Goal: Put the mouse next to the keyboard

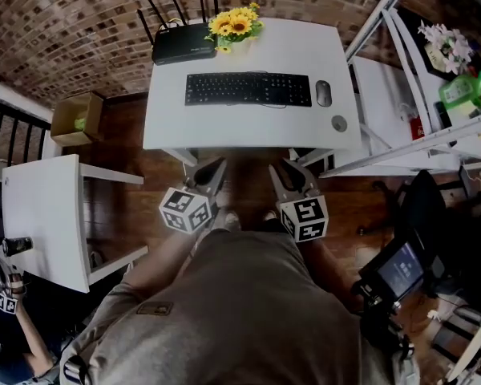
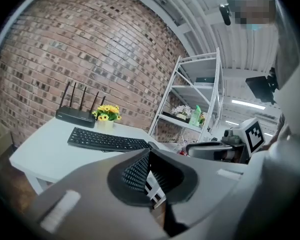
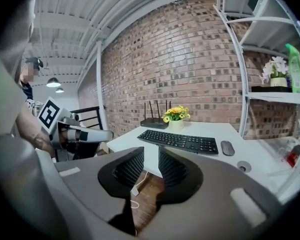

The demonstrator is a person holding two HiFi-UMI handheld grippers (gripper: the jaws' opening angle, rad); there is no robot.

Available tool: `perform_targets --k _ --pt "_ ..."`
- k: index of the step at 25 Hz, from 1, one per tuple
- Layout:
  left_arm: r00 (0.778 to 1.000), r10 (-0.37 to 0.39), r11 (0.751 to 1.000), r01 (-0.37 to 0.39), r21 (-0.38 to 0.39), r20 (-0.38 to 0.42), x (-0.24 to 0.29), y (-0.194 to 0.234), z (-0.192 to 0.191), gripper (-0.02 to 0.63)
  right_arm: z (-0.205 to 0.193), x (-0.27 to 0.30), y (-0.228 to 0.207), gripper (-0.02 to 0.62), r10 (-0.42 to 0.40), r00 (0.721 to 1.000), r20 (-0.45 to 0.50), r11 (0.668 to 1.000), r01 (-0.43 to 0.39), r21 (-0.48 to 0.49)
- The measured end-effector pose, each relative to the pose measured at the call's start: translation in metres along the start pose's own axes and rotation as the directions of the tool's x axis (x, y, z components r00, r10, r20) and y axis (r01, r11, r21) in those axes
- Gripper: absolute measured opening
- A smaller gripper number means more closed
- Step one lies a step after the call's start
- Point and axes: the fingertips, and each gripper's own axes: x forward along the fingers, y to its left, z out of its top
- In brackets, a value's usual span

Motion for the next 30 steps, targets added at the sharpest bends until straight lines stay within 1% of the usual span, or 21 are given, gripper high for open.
perform_targets --k 5,10,13,21,30 --pt "1.0 0.0 1.0 0.0 0.022 0.012 -0.001 -0.013 0.008 -0.005 0.012 -0.008 0.002 0.077 0.03 0.999 0.022 0.999 -0.03 -0.015" --pt "1.0 -0.003 0.999 0.002 0.032 0.018 0.007 -0.025 0.01 -0.005 0.011 -0.016 -0.004 0.049 0.043 0.999 0.03 0.999 -0.042 -0.019" --pt "1.0 -0.01 0.999 0.01 0.036 0.013 0.013 -0.033 0.007 -0.005 0.009 -0.02 -0.01 0.017 0.042 0.998 0.037 0.999 -0.042 -0.015" --pt "1.0 -0.023 0.999 0.023 0.046 0.005 0.017 -0.051 0.004 -0.005 0.005 -0.025 -0.019 0.014 0.041 0.998 0.039 0.999 -0.041 0.001" --pt "1.0 -0.022 0.999 0.021 0.044 0.005 0.016 -0.053 -0.001 -0.005 0.004 -0.022 -0.016 0.014 0.052 0.998 0.047 0.999 -0.052 -0.005"
